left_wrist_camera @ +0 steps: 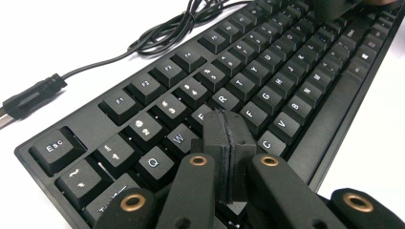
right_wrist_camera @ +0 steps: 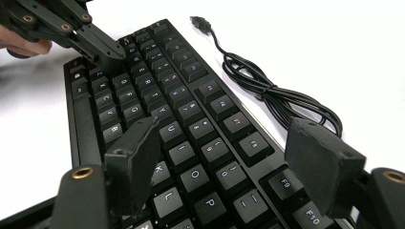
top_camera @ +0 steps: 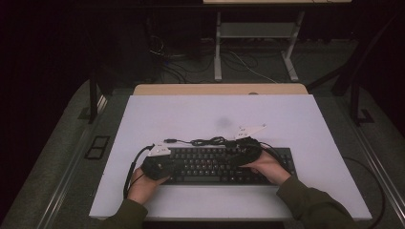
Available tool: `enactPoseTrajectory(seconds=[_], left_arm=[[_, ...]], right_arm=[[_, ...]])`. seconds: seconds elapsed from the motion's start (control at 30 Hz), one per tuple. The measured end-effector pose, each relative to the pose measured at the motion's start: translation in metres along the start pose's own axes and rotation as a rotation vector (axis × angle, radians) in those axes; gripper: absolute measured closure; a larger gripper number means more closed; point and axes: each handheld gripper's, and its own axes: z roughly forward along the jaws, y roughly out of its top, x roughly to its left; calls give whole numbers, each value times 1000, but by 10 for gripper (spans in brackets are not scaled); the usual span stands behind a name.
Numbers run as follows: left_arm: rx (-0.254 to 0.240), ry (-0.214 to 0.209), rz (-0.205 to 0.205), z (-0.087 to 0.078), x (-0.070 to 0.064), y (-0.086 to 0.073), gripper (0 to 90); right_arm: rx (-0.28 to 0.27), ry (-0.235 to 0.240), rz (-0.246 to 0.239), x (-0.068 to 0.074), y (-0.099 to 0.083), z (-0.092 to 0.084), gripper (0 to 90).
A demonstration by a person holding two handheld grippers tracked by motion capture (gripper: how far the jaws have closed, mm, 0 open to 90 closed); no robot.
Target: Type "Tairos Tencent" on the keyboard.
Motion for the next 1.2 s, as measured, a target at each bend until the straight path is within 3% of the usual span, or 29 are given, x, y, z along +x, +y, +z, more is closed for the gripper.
enactPoseTrajectory(seconds=[0.23,0.9,1.03,1.2], left_arm=[[-14,0,-5,-1,0,1,839],[-45,-57,3,1,-2,6,442],[-49,-72,11,2,-3,8,440],[-47,-97,31,3,-5,11,543]], right_arm=[[1,-1,2,0,0,-1,276],[5,-19,22,-1,-3,-9,300],[2,-29,30,-1,-5,-12,294],[0,-41,36,-2,-8,-15,289]])
